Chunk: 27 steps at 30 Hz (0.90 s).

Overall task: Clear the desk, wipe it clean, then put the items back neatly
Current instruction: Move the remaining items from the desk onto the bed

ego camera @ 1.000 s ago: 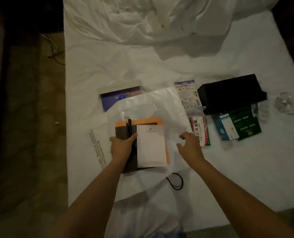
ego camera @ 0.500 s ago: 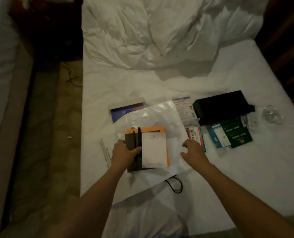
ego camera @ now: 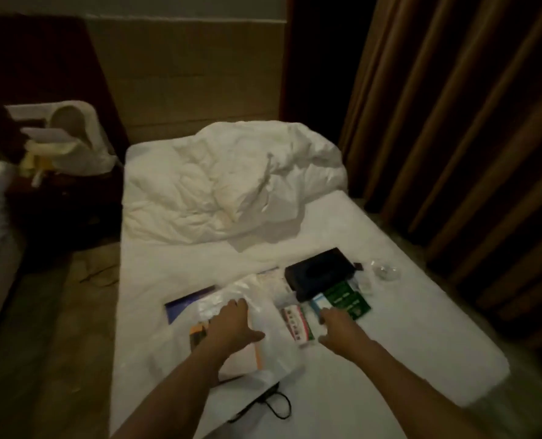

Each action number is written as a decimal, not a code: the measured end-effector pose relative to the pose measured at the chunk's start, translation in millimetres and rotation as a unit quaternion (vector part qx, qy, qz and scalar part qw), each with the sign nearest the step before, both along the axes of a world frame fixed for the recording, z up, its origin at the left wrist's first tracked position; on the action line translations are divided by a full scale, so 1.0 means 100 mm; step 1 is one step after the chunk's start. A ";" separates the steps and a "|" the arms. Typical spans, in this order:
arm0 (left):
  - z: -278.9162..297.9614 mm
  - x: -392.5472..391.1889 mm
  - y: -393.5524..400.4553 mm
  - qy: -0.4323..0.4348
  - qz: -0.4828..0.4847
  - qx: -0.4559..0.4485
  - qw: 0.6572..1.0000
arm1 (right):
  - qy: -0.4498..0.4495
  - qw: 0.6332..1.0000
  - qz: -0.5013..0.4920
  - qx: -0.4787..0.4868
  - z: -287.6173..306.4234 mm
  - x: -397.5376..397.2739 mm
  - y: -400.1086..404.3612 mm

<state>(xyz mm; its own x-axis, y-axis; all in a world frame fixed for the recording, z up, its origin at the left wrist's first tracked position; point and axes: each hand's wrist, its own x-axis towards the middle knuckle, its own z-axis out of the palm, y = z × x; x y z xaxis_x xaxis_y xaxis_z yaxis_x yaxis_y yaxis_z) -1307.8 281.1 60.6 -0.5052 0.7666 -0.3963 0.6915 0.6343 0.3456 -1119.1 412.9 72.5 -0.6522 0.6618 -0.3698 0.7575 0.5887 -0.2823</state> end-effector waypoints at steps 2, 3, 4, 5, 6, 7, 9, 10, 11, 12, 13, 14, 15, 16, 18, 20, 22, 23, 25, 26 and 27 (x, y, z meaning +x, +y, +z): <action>0.12 0.14 0.10 0.013 -0.052 0.016 0.998 | 0.008 0.999 -0.034 0.020 0.19 0.23 0.01; 0.17 0.21 0.15 0.021 -0.078 0.021 0.997 | 0.018 0.998 -0.052 0.034 0.26 0.36 0.00; 0.23 0.28 0.19 0.027 -0.103 0.026 0.994 | 0.027 0.996 -0.081 0.039 0.33 0.50 -0.04; 0.27 0.36 0.25 0.031 -0.128 0.029 0.991 | 0.027 0.993 -0.109 0.043 0.39 0.65 -0.08; 0.31 0.47 0.31 0.035 -0.157 0.036 0.986 | 0.026 0.989 -0.135 0.047 0.46 0.82 -0.14; 0.34 0.60 0.36 0.037 -0.188 0.037 0.981 | 0.026 0.985 -0.159 0.053 0.51 0.99 -0.23; 0.38 0.92 0.45 0.034 -0.247 0.034 0.968 | 0.020 0.975 -0.214 0.057 0.54 1.36 -0.41; 0.39 1.11 0.49 0.031 -0.274 0.034 0.961 | 0.020 0.969 -0.238 0.058 0.55 1.56 -0.52; 0.41 1.31 0.52 0.029 -0.303 0.032 0.952 | 0.017 0.963 -0.263 0.053 0.55 1.75 -0.64; 0.42 1.53 0.54 0.026 -0.333 0.031 0.942 | 0.016 0.955 -0.293 0.046 0.55 1.95 -0.77; 0.44 1.76 0.56 0.022 -0.362 0.033 0.931 | 0.018 0.945 -0.325 0.036 0.54 2.14 -0.88; 0.46 1.99 0.58 0.020 -0.391 0.040 0.919 | 0.024 0.933 -0.357 0.025 0.54 2.34 -1.00; 0.50 2.23 0.58 0.019 -0.419 0.047 0.907 | 0.032 0.919 -0.393 0.018 0.56 2.54 -1.12; 0.54 2.47 0.59 0.021 -0.447 0.055 0.893 | 0.037 0.903 -0.428 0.017 0.59 2.74 -1.23; 0.65 2.96 0.58 0.021 -0.500 0.070 0.863 | 0.028 0.877 -0.478 0.025 0.67 3.13 -1.44; 0.74 3.43 0.53 0.019 -0.548 0.082 0.832 | 0.013 0.858 -0.511 0.043 0.72 3.51 -1.67; 0.80 3.91 0.45 0.008 -0.592 0.089 0.801 | -0.012 0.839 -0.542 0.054 0.75 3.87 -1.93; 0.84 4.15 0.41 0.001 -0.612 0.090 0.786 | -0.026 0.829 -0.555 0.058 0.75 4.06 -2.05; 0.88 4.66 0.32 -0.014 -0.649 0.091 0.755 | -0.044 0.809 -0.584 0.056 0.78 4.43 -2.35; 0.90 4.93 0.26 -0.020 -0.663 0.089 0.743 | -0.048 0.798 -0.598 0.053 0.82 4.61 -2.50; 0.92 5.19 0.17 -0.019 -0.680 0.088 0.728 | -0.051 0.790 -0.609 0.054 0.85 4.79 -2.67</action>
<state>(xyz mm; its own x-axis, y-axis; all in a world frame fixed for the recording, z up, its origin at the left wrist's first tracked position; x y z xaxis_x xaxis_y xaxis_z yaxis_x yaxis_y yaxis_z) -788.5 298.3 152.8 0.7763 0.5889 -0.2248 0.6269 -0.6838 0.3734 -639.8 145.9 157.3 0.5221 0.8064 -0.2776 0.7958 -0.5777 -0.1815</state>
